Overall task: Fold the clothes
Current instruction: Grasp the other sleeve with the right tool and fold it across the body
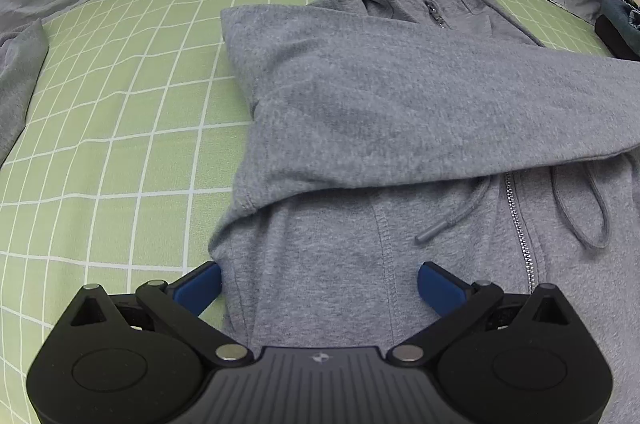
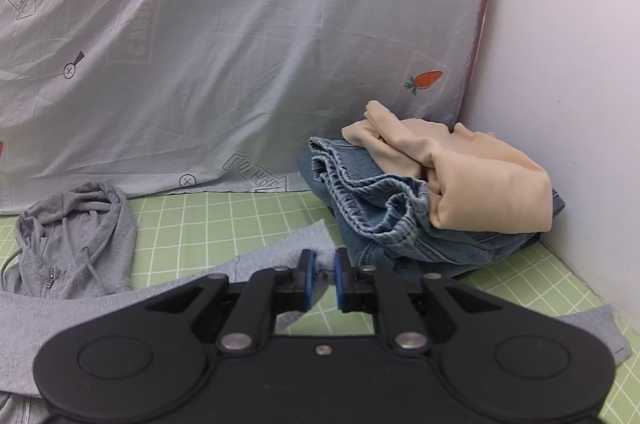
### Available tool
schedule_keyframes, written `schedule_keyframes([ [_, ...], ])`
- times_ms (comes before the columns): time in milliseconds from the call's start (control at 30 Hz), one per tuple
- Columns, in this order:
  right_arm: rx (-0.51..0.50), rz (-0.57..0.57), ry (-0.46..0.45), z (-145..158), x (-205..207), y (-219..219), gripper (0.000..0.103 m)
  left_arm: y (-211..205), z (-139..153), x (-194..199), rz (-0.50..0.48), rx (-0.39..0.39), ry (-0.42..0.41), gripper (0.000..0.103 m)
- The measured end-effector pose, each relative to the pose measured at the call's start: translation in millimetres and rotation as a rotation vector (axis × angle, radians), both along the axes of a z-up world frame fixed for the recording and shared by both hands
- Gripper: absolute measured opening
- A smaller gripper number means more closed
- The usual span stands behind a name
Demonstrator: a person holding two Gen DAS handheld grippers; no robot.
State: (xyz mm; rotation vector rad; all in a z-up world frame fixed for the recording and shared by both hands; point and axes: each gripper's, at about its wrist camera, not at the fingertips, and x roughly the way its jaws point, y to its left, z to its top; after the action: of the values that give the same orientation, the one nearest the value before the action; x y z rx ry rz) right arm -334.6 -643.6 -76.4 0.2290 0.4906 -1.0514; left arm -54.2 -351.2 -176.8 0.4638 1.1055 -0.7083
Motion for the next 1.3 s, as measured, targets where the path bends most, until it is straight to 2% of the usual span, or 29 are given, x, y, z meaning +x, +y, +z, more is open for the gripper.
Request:
schedule_keyframes([
  [267, -0.01, -0.079, 0.009, -2, -21, -12, 0.011, -2, 0, 1, 0.004, 0.003, 0.002, 0.103],
  [400, 0.017, -0.132, 0.012, -10, -29, -16, 0.011, 0, 0, 1, 0.004, 0.002, 0.002, 0.103],
  [500, 0.084, -0.162, 0.028, -28, -33, -21, 0.011, 0, 0, 2, 0.004, 0.001, 0.002, 0.103],
  [700, 0.284, -0.195, 0.057, -72, -42, -28, 0.015, 0, 0, 1, 0.004, 0.0, 0.001, 0.103],
  [733, 0.305, -0.204, 0.047, -76, -45, -28, 0.019, 1, 0, 0, 0.004, 0.0, 0.001, 0.103],
  [833, 0.359, -0.235, -0.005, -85, -54, -28, 0.045, 1, -1, 0, 0.003, 0.0, 0.002, 0.103],
  [900, 0.376, -0.242, -0.04, -88, -57, -28, 0.048, 1, 0, 0, 0.004, 0.0, 0.002, 0.103],
  [967, 0.399, -0.243, -0.07, -91, -59, -31, 0.063, 1, 0, 0, 0.003, 0.001, 0.003, 0.103],
  [1033, 0.41, -0.244, -0.099, -95, -60, -34, 0.07, 0, 0, 0, 0.002, 0.002, 0.004, 0.103],
  [1067, 0.411, -0.244, -0.106, -96, -59, -35, 0.07, 0, 0, 0, 0.002, 0.003, 0.005, 0.103],
  [1133, 0.403, -0.23, -0.109, -96, -54, -34, 0.07, 0, 0, 1, 0.002, 0.003, 0.005, 0.103],
  [1200, 0.379, -0.188, -0.109, -89, -44, -27, 0.06, 0, 0, 1, 0.002, 0.004, 0.006, 0.103],
  [1267, 0.356, -0.147, -0.109, -83, -34, -20, 0.028, 0, 0, 0, 0.003, 0.003, 0.005, 0.103],
  [1300, 0.344, -0.126, -0.108, -80, -29, -17, 0.019, 1, 0, 0, 0.003, 0.003, 0.005, 0.103],
])
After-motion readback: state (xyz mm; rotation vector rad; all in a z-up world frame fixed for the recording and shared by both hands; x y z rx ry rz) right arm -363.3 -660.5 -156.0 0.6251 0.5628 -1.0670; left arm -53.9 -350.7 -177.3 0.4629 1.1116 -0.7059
